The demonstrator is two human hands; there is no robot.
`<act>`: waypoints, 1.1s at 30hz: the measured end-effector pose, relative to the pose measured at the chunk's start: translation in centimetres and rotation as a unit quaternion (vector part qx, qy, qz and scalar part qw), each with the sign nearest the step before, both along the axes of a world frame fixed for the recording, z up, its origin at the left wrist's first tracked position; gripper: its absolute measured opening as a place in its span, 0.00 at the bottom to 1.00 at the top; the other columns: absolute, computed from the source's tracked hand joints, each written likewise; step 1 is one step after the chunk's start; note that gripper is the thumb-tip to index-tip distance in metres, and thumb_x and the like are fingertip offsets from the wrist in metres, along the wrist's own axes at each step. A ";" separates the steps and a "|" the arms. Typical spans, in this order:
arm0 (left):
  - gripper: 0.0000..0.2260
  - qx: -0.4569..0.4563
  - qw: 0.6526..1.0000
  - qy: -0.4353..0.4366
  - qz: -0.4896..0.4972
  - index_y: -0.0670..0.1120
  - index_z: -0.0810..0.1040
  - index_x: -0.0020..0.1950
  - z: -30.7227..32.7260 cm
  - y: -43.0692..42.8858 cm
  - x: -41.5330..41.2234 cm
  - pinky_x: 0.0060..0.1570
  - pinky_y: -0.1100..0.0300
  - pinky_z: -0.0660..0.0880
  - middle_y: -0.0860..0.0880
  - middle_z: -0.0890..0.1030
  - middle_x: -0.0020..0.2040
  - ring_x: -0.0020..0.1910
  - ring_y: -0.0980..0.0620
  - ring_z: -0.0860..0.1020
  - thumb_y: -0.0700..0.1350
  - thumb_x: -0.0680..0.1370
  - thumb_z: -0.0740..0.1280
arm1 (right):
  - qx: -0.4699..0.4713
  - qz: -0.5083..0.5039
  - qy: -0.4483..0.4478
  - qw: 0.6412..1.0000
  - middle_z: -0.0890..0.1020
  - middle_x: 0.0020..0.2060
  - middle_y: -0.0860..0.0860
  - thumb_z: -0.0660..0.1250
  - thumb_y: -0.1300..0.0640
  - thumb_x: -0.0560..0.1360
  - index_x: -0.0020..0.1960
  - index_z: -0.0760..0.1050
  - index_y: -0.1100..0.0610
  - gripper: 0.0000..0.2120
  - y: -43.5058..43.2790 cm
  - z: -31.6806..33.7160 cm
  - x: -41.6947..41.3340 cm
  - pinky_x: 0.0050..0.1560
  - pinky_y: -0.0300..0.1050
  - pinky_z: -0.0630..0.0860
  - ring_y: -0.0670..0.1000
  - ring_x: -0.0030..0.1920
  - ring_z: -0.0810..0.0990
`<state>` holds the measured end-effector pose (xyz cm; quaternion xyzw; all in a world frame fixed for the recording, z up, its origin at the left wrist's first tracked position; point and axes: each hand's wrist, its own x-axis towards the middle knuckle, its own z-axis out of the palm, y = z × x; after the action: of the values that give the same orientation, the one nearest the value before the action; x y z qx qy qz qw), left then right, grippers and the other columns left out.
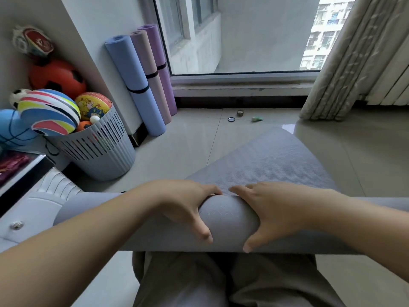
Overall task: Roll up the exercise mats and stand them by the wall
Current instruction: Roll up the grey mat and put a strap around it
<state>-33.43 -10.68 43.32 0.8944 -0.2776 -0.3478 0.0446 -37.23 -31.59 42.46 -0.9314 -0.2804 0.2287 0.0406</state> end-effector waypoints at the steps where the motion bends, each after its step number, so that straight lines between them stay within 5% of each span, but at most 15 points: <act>1: 0.38 0.012 1.000 0.016 0.001 0.65 0.61 0.69 0.1 -0.1 0.4 0.57 0.60 0.71 0.62 0.74 0.63 0.57 0.59 0.73 0.62 0.64 0.76 | -0.021 0.018 -0.040 0.999 0.72 0.62 0.47 0.70 0.29 0.61 0.74 0.54 0.50 0.51 0.3 -0.1 -0.5 0.61 0.49 0.72 0.50 0.61 0.72; 4: 0.38 0.023 0.997 0.065 0.017 0.64 0.61 0.71 0.7 -0.4 1.6 0.60 0.61 0.70 0.63 0.72 0.63 0.60 0.60 0.72 0.62 0.66 0.75 | -0.039 0.033 -0.082 0.995 0.73 0.58 0.50 0.72 0.31 0.60 0.71 0.56 0.54 0.50 1.3 -0.9 -1.1 0.58 0.49 0.72 0.53 0.57 0.72; 7: 0.36 -0.002 0.997 0.069 0.032 0.64 0.62 0.71 0.8 0.0 1.7 0.63 0.58 0.70 0.63 0.72 0.64 0.62 0.59 0.72 0.63 0.67 0.74 | -0.003 0.000 -0.022 1.000 0.73 0.58 0.50 0.74 0.34 0.61 0.68 0.60 0.51 0.45 1.0 -1.3 0.3 0.58 0.48 0.72 0.52 0.57 0.73; 12: 0.47 0.045 0.975 -0.212 -0.058 0.58 0.49 0.76 -1.9 0.0 -1.8 0.64 0.49 0.67 0.54 0.67 0.68 0.66 0.50 0.68 0.66 0.64 0.70 | 0.028 -0.043 0.106 0.993 0.73 0.62 0.44 0.77 0.34 0.58 0.70 0.59 0.46 0.48 0.4 -1.0 3.6 0.62 0.50 0.72 0.48 0.60 0.74; 14: 0.47 0.045 0.969 -0.235 -0.054 0.57 0.49 0.75 -2.7 0.0 -2.0 0.64 0.49 0.67 0.53 0.68 0.67 0.65 0.49 0.69 0.66 0.63 0.70 | 0.019 -0.043 0.113 0.993 0.73 0.63 0.44 0.77 0.35 0.58 0.71 0.58 0.45 0.48 0.6 -0.8 3.9 0.63 0.50 0.71 0.48 0.62 0.73; 19: 0.41 -0.013 0.990 -0.141 0.003 0.64 0.56 0.71 -1.5 0.5 0.4 0.59 0.54 0.72 0.58 0.74 0.61 0.59 0.53 0.74 0.64 0.61 0.71 | -0.019 0.014 -0.154 0.988 0.66 0.67 0.51 0.71 0.29 0.60 0.76 0.39 0.50 0.60 1.4 -2.3 0.6 0.63 0.57 0.68 0.55 0.65 0.69; 21: 0.41 0.000 0.996 -0.086 0.020 0.67 0.58 0.69 -0.7 0.0 1.4 0.57 0.55 0.75 0.60 0.75 0.59 0.57 0.55 0.75 0.64 0.59 0.73 | -0.005 -0.002 -0.189 0.982 0.67 0.66 0.50 0.70 0.31 0.62 0.76 0.42 0.50 0.56 1.5 -3.2 0.1 0.62 0.55 0.68 0.55 0.63 0.70; 25: 0.37 0.044 0.999 -0.023 0.020 0.64 0.64 0.67 1.5 -0.6 3.5 0.59 0.53 0.74 0.59 0.75 0.59 0.57 0.55 0.75 0.64 0.62 0.75 | 0.074 -0.041 -0.152 0.985 0.75 0.56 0.46 0.71 0.33 0.59 0.69 0.58 0.46 0.44 0.9 -1.5 1.6 0.52 0.50 0.75 0.51 0.54 0.76; 33: 0.27 0.093 0.991 0.099 -0.005 0.60 0.69 0.63 3.1 -1.8 2.4 0.55 0.61 0.72 0.60 0.77 0.56 0.56 0.57 0.76 0.63 0.68 0.73 | 0.044 0.009 0.024 0.999 0.77 0.54 0.41 0.77 0.33 0.55 0.66 0.63 0.42 0.45 -0.1 1.8 2.3 0.55 0.45 0.76 0.44 0.53 0.76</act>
<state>-31.03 -12.44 46.40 0.8546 -0.2425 -0.4591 -0.0135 -34.89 -31.73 44.26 -0.9204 -0.2975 0.2386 0.0865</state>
